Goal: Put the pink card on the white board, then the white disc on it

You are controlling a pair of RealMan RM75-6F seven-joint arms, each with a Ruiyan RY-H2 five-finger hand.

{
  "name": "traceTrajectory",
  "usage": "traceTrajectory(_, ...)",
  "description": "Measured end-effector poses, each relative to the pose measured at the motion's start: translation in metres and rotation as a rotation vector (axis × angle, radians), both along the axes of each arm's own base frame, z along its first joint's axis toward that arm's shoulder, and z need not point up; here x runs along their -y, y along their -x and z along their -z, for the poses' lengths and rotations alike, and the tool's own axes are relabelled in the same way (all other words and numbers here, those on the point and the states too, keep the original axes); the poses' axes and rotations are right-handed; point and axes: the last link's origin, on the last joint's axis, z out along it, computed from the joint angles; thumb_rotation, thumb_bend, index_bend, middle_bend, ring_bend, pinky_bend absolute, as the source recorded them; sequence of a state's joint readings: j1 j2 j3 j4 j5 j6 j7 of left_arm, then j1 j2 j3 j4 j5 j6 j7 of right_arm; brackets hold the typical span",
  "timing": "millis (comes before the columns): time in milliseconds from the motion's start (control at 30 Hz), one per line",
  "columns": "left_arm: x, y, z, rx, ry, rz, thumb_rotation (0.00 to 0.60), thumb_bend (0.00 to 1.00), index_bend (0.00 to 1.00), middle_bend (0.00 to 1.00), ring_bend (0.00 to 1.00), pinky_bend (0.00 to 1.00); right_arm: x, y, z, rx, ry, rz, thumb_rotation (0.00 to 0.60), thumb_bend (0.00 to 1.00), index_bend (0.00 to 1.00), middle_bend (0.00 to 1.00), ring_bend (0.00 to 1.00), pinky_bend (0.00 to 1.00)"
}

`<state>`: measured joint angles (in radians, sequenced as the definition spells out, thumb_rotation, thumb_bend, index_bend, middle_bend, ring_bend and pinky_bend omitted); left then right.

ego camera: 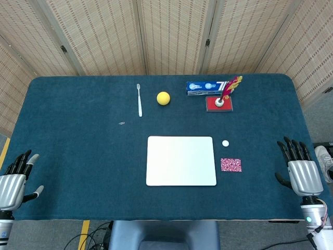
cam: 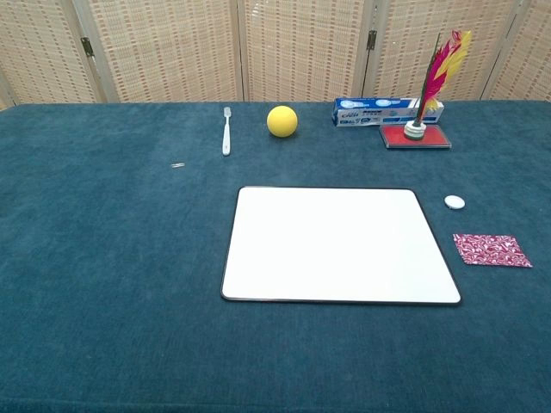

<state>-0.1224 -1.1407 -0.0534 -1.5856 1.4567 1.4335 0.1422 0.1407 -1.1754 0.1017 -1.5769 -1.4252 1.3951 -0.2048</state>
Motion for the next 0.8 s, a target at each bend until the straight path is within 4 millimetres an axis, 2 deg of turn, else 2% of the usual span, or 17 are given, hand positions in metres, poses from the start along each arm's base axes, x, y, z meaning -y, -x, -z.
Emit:
traceTrajectory(233, -0.003, -0.002, 0.007, -0.031, 0.018, 0.003, 0.6, 0.26, 0.12, 0.0, 0.0, 0.22, 0.003, -0.002, 0.006, -0.009, -0.02, -0.004, 0.6, 0.15, 0.08, 0.0, 0.0, 0.0)
traceTrajectory(467, 0.004, -0.008, 0.009, -0.022, 0.031, 0.048, 0.6, 0.26, 0.12, 0.0, 0.0, 0.22, 0.001, -0.002, 0.013, -0.018, -0.04, 0.002, 0.6, 0.14, 0.08, 0.0, 0.0, 0.0)
traceTrajectory(633, 0.002, 0.0, 0.005, 0.013, 0.018, 0.019, 0.6, 0.26, 0.12, 0.0, 0.0, 0.22, 0.012, -0.006, 0.017, 0.021, -0.06, -0.043, 0.6, 0.12, 0.09, 0.01, 0.0, 0.0)
traceTrajectory(800, -0.007, 0.008, 0.002, 0.019, 0.009, -0.001, 0.6, 0.26, 0.15, 0.0, 0.0, 0.22, 0.028, -0.014, 0.02, 0.032, -0.123, -0.083, 0.6, 0.12, 0.2, 0.05, 0.0, 0.0)
